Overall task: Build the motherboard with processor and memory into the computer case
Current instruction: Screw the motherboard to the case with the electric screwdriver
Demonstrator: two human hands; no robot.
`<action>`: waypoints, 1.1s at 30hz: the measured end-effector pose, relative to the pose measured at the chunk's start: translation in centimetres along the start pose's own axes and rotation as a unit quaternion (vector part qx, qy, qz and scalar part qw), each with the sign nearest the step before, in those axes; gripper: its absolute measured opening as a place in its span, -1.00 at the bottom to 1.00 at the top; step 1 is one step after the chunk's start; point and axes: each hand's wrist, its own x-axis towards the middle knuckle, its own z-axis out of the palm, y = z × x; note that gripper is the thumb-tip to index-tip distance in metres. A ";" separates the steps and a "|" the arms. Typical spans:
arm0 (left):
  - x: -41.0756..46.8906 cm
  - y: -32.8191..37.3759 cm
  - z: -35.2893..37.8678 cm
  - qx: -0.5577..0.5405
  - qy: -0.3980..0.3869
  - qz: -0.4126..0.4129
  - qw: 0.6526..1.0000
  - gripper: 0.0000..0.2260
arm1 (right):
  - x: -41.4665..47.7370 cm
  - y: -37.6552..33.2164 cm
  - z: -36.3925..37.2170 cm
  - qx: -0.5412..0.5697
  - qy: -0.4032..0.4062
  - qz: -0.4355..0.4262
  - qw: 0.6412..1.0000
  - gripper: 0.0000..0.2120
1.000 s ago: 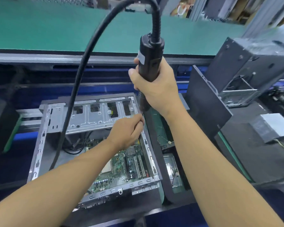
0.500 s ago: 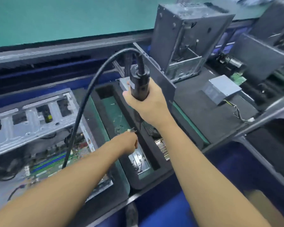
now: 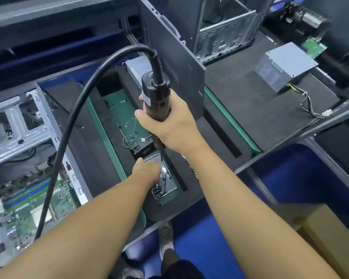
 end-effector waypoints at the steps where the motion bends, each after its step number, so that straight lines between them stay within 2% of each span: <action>1: 0.1 0.3 0.4 0.002 0.005 -0.010 1.000 -0.88 | 0.0 0.2 -0.2 0.001 -0.002 0.004 1.000 -0.81; 6: 0.5 1.9 1.5 -0.013 0.059 -0.072 0.996 -0.84 | -0.2 1.1 -0.6 0.002 -0.010 0.025 1.000 -0.82; 9: 0.8 2.8 2.2 -0.038 0.056 -0.082 0.994 -0.80 | -0.4 1.5 -0.8 0.004 -0.005 0.030 1.000 -0.83; 13: 1.2 4.0 2.7 -0.123 0.060 -0.115 0.984 -0.71 | -0.4 2.3 -0.9 0.006 0.007 0.037 0.999 -0.81; 19: 1.9 5.5 3.5 -0.275 0.073 -0.150 0.947 -0.73 | -0.6 2.7 -1.5 0.012 0.018 0.032 0.999 -0.82; 23: 2.2 5.5 4.2 -0.287 0.102 -0.152 0.940 -0.74 | -0.7 3.0 -1.6 0.010 0.012 0.035 0.999 -0.82; 28: 2.5 5.4 4.3 -0.283 0.114 -0.141 0.942 -0.78 | -1.1 3.7 -1.5 0.004 0.009 0.044 0.999 -0.81; 33: 2.7 5.3 4.4 -0.321 0.112 -0.146 0.929 -0.82 | -1.1 3.7 -1.3 -0.008 0.003 0.043 0.999 -0.81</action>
